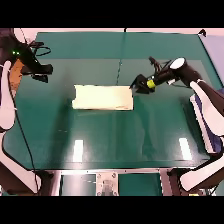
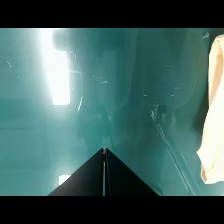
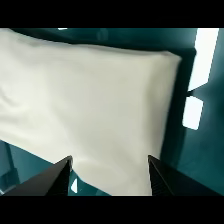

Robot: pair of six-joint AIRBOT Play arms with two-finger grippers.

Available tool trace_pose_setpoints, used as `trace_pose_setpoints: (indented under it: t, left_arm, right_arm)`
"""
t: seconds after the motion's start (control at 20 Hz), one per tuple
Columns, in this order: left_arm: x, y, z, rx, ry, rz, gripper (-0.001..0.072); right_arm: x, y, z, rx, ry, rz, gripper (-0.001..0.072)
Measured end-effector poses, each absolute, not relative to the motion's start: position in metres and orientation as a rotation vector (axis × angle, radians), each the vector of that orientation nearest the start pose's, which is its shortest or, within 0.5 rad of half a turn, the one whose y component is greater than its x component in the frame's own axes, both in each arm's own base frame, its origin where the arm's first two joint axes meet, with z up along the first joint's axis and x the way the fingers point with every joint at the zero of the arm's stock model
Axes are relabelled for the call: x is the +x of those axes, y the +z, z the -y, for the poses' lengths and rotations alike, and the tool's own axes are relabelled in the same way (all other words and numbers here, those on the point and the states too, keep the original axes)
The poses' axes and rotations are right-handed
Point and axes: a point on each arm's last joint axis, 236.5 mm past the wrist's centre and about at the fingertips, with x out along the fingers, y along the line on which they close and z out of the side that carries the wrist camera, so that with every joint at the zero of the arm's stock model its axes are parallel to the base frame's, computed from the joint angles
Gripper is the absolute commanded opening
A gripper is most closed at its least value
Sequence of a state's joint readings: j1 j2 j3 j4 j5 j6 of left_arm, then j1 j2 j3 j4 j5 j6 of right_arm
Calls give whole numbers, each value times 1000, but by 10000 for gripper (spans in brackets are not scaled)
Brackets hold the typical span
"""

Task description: Fold the shirts.

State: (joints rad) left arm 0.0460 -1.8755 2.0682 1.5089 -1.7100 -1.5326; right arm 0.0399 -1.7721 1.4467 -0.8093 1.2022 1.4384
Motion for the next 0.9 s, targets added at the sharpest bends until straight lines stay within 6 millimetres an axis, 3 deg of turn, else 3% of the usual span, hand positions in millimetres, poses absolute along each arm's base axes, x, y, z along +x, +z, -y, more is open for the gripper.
trace_pose_setpoints:
  t: [0.1,0.25,0.35,0.4,0.55,0.65,0.8,0.9]
  left_arm:
    - [469,26,-7,-48,-46,-1520,24]
    - [468,25,-6,-51,-45,-1524,24]
    - [468,24,-7,-51,-44,-1527,24]
    - [467,24,-7,-51,-44,-1527,24]
    - [467,24,-7,-51,-44,-1528,24]
    - [467,24,-7,-51,-44,-1528,24]
    - [467,24,-7,-51,-45,-1528,24]
    - [467,24,-7,-50,-46,-1529,24]
  right_arm:
    - [443,-72,-173,657,449,-1439,544]
    - [441,-86,-201,734,489,-1436,519]
    - [442,-92,-221,764,514,-1417,124]
    - [444,-91,-228,770,530,-1403,39]
    - [461,-55,-249,818,626,-1317,15]
    - [481,-13,-244,835,671,-1227,14]
    - [509,61,-204,845,680,-1067,14]
    - [523,111,-158,856,637,-957,14]
